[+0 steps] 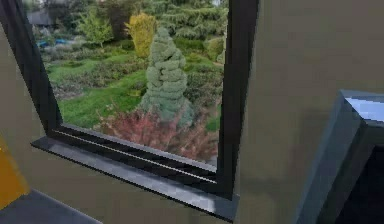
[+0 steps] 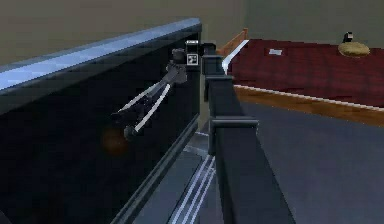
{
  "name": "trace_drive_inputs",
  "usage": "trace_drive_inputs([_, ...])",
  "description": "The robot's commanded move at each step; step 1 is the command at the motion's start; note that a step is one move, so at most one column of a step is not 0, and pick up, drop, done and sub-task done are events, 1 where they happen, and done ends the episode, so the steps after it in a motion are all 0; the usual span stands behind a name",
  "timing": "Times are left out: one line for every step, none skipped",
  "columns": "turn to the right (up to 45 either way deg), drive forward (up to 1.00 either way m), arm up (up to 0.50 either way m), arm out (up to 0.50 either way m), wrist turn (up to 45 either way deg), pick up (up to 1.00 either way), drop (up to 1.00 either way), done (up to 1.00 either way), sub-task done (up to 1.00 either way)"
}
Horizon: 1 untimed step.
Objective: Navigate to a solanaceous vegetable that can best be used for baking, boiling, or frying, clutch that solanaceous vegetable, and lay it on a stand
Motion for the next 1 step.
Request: trace_drive_inputs([0.0, 0.0, 0.0, 0.0, 45.0, 0.0, 0.0, 0.0, 0.0])
